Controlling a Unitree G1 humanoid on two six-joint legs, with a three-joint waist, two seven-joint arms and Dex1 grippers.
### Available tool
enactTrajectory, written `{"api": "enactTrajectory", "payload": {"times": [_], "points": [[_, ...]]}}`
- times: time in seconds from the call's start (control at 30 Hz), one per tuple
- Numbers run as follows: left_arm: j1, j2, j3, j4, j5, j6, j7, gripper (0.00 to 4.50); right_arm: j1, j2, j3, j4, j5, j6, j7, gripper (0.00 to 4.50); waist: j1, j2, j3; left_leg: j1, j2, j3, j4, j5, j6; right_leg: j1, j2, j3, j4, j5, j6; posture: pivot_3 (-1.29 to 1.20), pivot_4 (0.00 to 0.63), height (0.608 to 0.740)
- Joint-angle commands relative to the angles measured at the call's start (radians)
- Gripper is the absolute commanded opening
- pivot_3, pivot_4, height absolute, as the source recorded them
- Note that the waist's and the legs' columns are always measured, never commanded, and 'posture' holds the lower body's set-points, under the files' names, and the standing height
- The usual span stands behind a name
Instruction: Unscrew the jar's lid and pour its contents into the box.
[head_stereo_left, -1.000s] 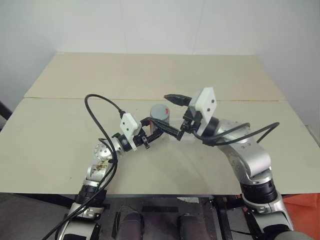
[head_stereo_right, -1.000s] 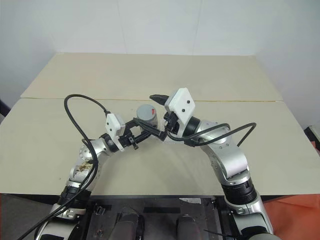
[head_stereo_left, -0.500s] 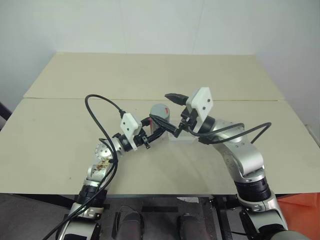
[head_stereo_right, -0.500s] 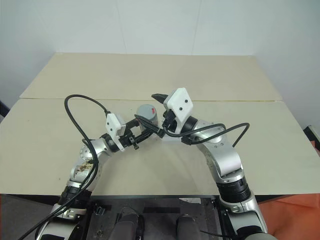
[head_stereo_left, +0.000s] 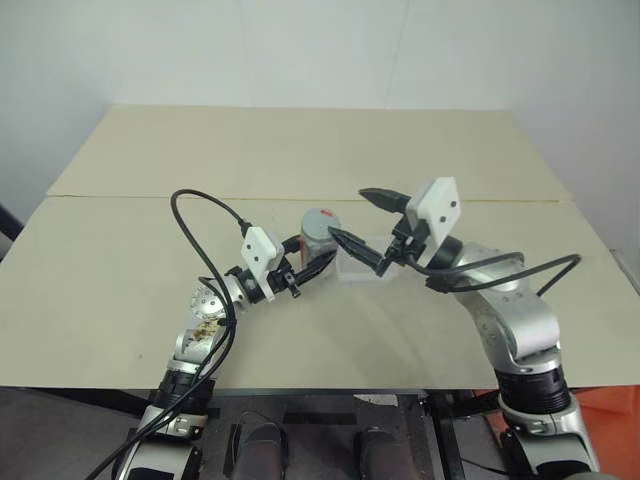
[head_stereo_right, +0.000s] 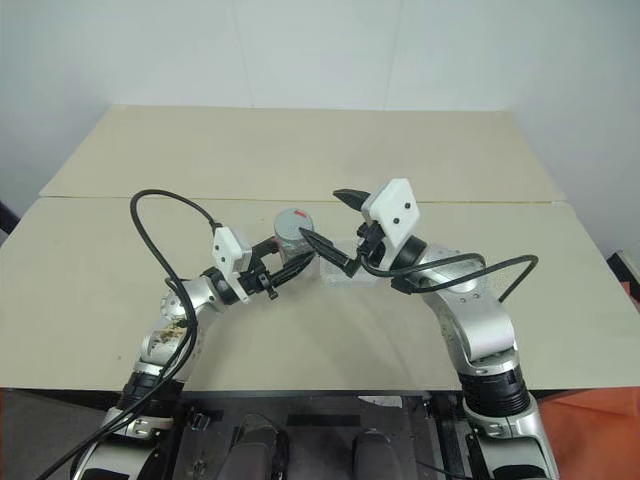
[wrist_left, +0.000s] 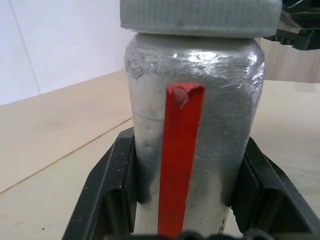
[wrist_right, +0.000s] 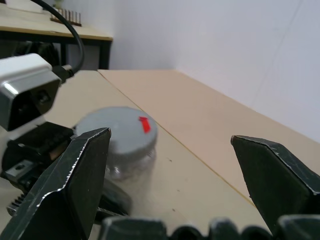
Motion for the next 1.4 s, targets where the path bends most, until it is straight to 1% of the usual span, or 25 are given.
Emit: {"api": "enactTrajectory", "payload": {"times": [0.03, 0.17, 0.27, 0.33, 0.43, 0.57, 0.67, 0.8, 1.03, 1.4], "points": [[-0.022, -0.002, 0.009, -0.015, -0.005, -0.025, -0.007, 2.09, 0.003, -0.017, -0.048, -0.04, 0.018, -0.009, -0.006, 4.46, -0.001, 0.0, 0.0, 0.0, 0.0, 0.0, 0.0, 0.0, 0.0, 0.0, 0.0, 0.0, 0.0, 0.0, 0.0, 0.0, 0.15, 0.74], [-0.022, -0.004, 0.007, -0.015, -0.004, -0.024, -0.006, 2.09, -0.004, -0.019, -0.068, -0.037, 0.021, -0.012, -0.013, 4.46, 0.0, 0.0, 0.0, 0.0, 0.0, 0.0, 0.0, 0.0, 0.0, 0.0, 0.0, 0.0, 0.0, 0.0, 0.0, 0.0, 0.15, 0.74], [-0.023, -0.004, 0.007, -0.014, -0.004, -0.022, -0.006, 2.09, -0.022, -0.012, -0.086, -0.079, 0.084, 0.011, 0.0, 4.46, 0.0, 0.0, 0.0, 0.0, 0.0, 0.0, 0.0, 0.0, 0.0, 0.0, 0.0, 0.0, 0.0, 0.0, 0.0, 0.0, 0.15, 0.74], [-0.025, -0.004, 0.008, -0.011, -0.004, -0.022, -0.006, 2.09, -0.028, -0.013, -0.077, -0.108, 0.128, 0.023, 0.024, 4.46, -0.001, 0.0, 0.0, 0.0, 0.0, 0.0, 0.0, 0.0, 0.0, 0.0, 0.0, 0.0, 0.0, 0.0, 0.0, 0.0, 0.15, 0.74], [-0.028, -0.004, 0.009, -0.009, -0.002, -0.024, -0.005, 2.09, -0.038, -0.002, -0.043, -0.131, 0.144, 0.036, 0.022, 4.46, -0.001, 0.0, 0.0, 0.0, 0.0, 0.0, 0.0, 0.0, 0.0, 0.0, 0.0, 0.0, 0.0, 0.0, 0.0, 0.0, 0.15, 0.74], [-0.029, -0.004, 0.01, -0.013, -0.002, -0.023, -0.003, 2.09, -0.065, 0.053, 0.029, -0.093, 0.103, 0.02, 0.001, 4.46, -0.002, 0.0, 0.0, 0.001, 0.0, 0.0, 0.0, 0.0, 0.0, 0.001, 0.0, 0.0, 0.0, 0.0, 0.0, 0.0, 0.15, 0.74], [-0.025, -0.002, 0.01, -0.017, -0.001, -0.024, -0.002, 2.09, -0.11, 0.108, 0.088, -0.022, 0.026, 0.016, -0.06, 4.46, -0.002, 0.0, 0.0, 0.001, 0.0, 0.0, 0.0, 0.0, 0.0, 0.001, 0.0, 0.0, 0.001, 0.0, 0.0, 0.0, 0.15, 0.74], [-0.02, 0.003, 0.013, -0.022, -0.001, -0.025, -0.005, 2.09, -0.134, 0.14, 0.117, 0.025, -0.023, 0.003, -0.083, 4.46, 0.002, 0.0, 0.0, 0.001, 0.0, 0.0, 0.0, 0.0, 0.0, 0.0, 0.0, 0.0, 0.001, 0.0, 0.0, 0.0, 0.15, 0.74], [-0.016, 0.008, 0.014, -0.029, -0.002, -0.026, -0.003, 2.09, -0.139, 0.153, 0.132, 0.052, -0.068, -0.013, -0.08, 4.46, 0.001, 0.0, 0.0, 0.0, 0.0, 0.0, 0.0, 0.0, 0.0, 0.0, 0.0, 0.0, 0.001, 0.0, 0.0, 0.0, 0.15, 0.74], [-0.022, 0.005, 0.017, -0.019, -0.007, -0.026, -0.004, 2.09, -0.095, 0.12, 0.07, 0.01, -0.049, 0.007, -0.082, 4.46, 0.0, 0.0, 0.0, 0.0, 0.0, 0.0, 0.0, 0.0, 0.0, 0.0, 0.0, 0.0, 0.001, 0.0, 0.0, 0.0, 0.15, 0.74]]}}
